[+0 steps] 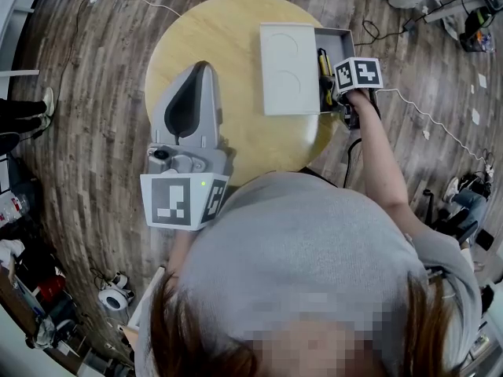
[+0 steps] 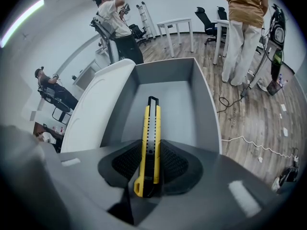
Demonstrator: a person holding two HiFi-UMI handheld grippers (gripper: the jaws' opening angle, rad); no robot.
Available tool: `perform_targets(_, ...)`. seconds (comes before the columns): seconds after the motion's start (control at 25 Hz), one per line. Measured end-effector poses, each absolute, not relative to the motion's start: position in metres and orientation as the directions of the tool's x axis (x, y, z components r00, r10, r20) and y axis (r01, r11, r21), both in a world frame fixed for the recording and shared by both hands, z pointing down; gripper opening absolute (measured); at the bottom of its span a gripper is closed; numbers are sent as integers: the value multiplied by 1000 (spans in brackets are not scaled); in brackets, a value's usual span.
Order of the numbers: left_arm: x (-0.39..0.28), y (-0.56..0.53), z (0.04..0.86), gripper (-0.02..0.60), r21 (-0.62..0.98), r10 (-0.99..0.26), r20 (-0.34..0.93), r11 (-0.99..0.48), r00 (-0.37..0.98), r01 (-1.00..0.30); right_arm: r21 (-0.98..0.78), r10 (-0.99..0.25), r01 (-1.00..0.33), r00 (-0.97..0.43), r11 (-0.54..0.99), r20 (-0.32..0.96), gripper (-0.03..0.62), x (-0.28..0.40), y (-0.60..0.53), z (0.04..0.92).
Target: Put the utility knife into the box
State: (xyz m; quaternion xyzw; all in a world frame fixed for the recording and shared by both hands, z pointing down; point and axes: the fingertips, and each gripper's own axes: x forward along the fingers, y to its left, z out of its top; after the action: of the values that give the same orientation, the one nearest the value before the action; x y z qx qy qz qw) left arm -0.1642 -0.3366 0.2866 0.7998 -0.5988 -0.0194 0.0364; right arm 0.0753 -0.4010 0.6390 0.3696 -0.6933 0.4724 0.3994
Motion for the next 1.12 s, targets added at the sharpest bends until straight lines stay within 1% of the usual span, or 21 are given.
perform_targets(0.28,-160,-334,282,2,87,-956,3,-293,294,-952,-362,-112,-889,-405,282,907,121,78,-401,640)
perform_targets(0.6,-174,-330,274,2,56,-966,-9,-259,259,-964,-362,-98,-885,-404,293,909,124,74,-403,639)
perform_targets(0.68,-175,-329,274,2,57,-966,-9,-260,260,-964,-376,-94,-879,-418,292,904,150,73,-403,639)
perform_targets(0.76,-175,-328,273,2,55,-966,-11,-259,258,-964,-383,-101,-876,-427,293,899,153,72,-403,638)
perform_targets(0.88,-175,-324,272,2,50,-966,-11,-258,258,-965,-385,-141,-877,-437,288,889,153,72,-406,635)
perform_targets(1.0,-174,-320,272,2,49,-965,-10,-261,260,-964,-378,-214,-882,-441,281,871,150,76,-416,620)
perform_targets(1.12,-172,-318,272,2,52,-963,-11,-269,269,-962,-363,-306,-887,-443,284,843,99,83,-428,596)
